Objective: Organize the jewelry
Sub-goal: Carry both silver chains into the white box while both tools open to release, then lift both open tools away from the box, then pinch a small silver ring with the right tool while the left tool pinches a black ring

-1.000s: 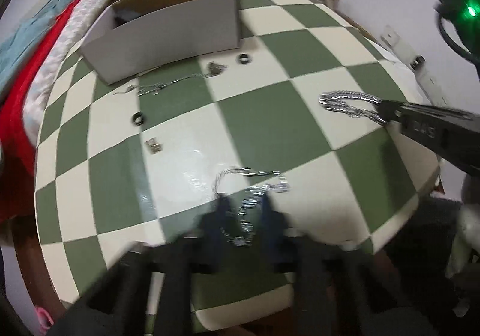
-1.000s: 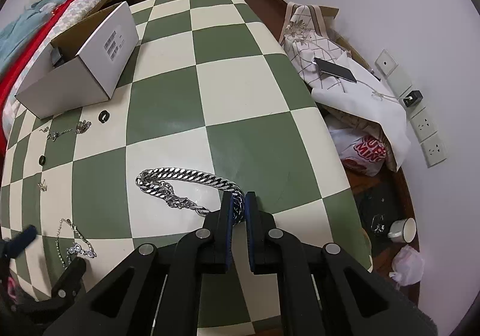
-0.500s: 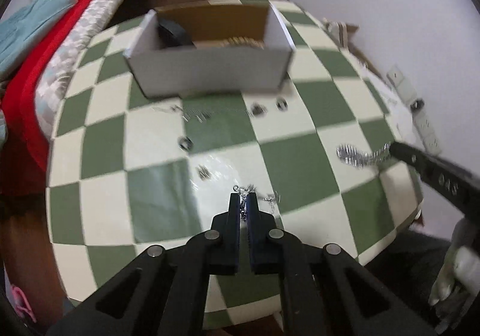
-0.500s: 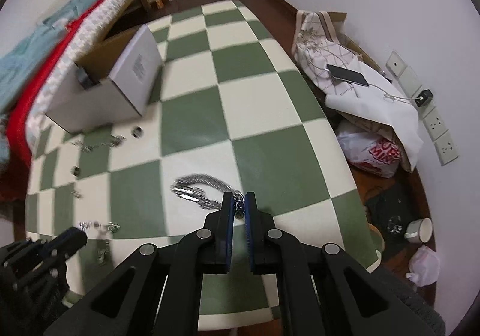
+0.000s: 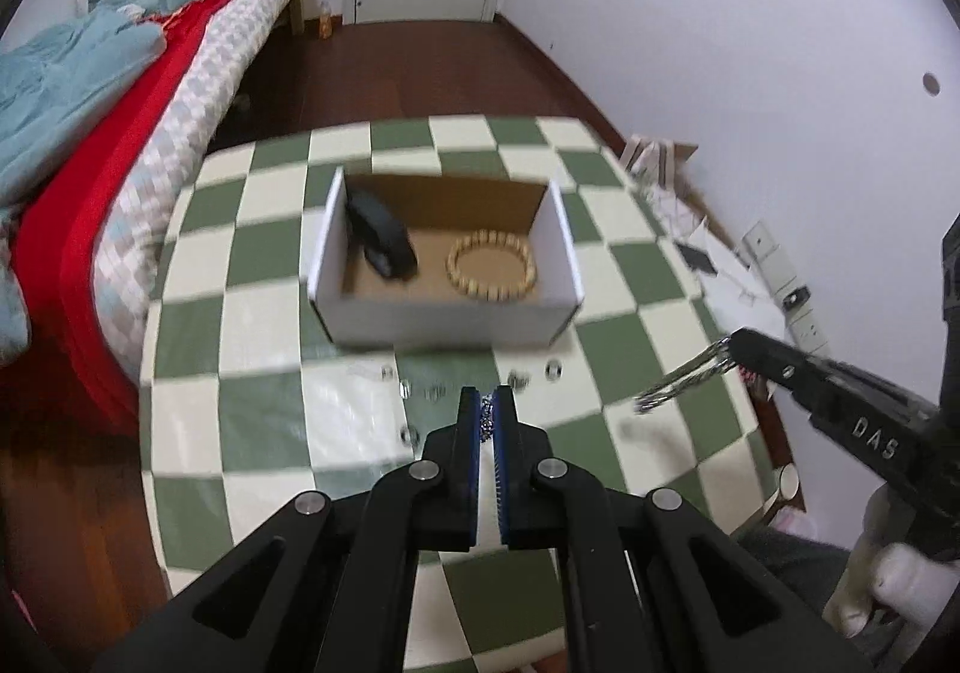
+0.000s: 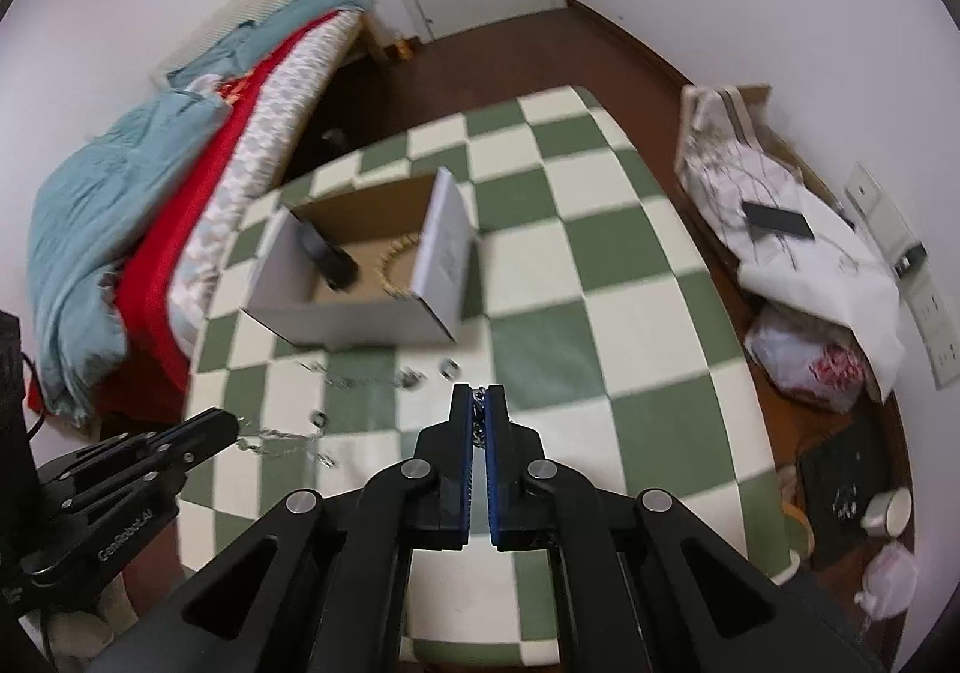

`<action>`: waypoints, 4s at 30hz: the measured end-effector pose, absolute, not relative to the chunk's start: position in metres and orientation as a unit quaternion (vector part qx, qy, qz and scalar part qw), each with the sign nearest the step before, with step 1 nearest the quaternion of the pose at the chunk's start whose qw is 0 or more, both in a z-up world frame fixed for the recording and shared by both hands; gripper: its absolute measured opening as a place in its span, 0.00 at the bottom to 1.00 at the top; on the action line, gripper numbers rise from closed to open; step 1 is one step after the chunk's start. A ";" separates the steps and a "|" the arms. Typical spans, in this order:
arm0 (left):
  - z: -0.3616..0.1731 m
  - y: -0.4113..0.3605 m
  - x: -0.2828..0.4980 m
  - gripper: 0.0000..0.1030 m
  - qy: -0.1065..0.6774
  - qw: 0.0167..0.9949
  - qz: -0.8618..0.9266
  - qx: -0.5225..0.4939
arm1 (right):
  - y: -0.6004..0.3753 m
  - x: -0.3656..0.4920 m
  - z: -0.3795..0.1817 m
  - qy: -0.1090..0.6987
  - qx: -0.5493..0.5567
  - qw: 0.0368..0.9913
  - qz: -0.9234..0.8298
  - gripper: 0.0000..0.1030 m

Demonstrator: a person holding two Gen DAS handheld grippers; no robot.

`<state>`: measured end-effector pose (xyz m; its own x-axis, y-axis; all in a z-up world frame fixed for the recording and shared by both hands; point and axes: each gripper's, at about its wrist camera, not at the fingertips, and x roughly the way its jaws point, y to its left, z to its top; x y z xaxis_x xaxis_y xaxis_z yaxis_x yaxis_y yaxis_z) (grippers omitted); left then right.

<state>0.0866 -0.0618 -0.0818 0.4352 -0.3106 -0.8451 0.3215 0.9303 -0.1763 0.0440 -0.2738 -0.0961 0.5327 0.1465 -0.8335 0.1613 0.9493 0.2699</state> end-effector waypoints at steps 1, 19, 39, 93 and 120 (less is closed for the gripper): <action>-0.075 -0.061 0.092 0.02 0.492 0.850 -0.188 0.005 | -0.272 0.049 -0.091 0.480 0.161 0.862 0.000 0.03; -0.081 -0.059 0.218 0.02 0.509 0.844 -0.166 0.019 | -0.244 0.178 -0.053 0.474 0.163 0.864 0.050 0.00; -0.125 -0.029 0.229 0.96 0.537 0.840 -0.071 0.041 | -0.223 0.232 -0.115 0.554 0.116 0.824 0.020 0.01; -0.125 0.013 0.072 1.00 0.415 0.896 0.099 0.120 | -0.213 0.044 -0.098 0.489 0.083 0.865 -0.079 0.57; -0.204 -0.028 0.111 0.99 0.530 0.843 0.013 0.088 | -0.214 0.083 -0.204 0.497 0.059 0.862 -0.081 0.12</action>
